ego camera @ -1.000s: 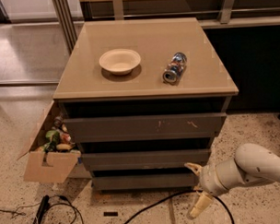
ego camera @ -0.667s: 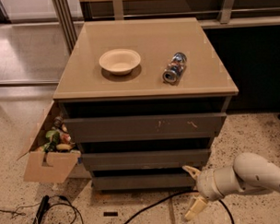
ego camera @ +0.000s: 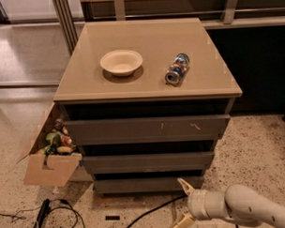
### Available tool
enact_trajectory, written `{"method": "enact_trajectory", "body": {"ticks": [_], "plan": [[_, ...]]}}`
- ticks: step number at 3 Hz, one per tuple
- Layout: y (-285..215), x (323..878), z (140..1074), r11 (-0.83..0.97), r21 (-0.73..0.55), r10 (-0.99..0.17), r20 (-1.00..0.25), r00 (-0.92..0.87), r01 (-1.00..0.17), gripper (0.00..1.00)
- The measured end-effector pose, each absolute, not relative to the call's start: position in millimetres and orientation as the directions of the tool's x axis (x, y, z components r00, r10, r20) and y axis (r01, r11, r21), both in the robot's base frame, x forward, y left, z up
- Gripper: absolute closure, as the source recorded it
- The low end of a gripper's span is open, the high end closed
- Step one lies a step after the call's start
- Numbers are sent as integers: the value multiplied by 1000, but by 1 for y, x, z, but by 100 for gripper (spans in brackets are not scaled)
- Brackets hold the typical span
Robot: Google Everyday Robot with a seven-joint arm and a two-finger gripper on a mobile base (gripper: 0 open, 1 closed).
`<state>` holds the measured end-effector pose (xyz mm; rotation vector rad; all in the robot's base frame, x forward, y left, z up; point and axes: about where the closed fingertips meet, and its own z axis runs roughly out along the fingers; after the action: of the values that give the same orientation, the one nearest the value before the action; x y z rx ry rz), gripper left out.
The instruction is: Open bottom drawer
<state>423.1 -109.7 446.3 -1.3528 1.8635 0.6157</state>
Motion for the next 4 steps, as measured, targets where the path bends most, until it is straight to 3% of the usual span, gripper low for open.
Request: {"method": "enact_trajectory", "body": {"ticks": [2,4], "plan": [[-110,485,367,428,-88,-626,-747,-225,-899,0],[-116,496,353,435,-121,-631,-748,-207,-892,0]]}}
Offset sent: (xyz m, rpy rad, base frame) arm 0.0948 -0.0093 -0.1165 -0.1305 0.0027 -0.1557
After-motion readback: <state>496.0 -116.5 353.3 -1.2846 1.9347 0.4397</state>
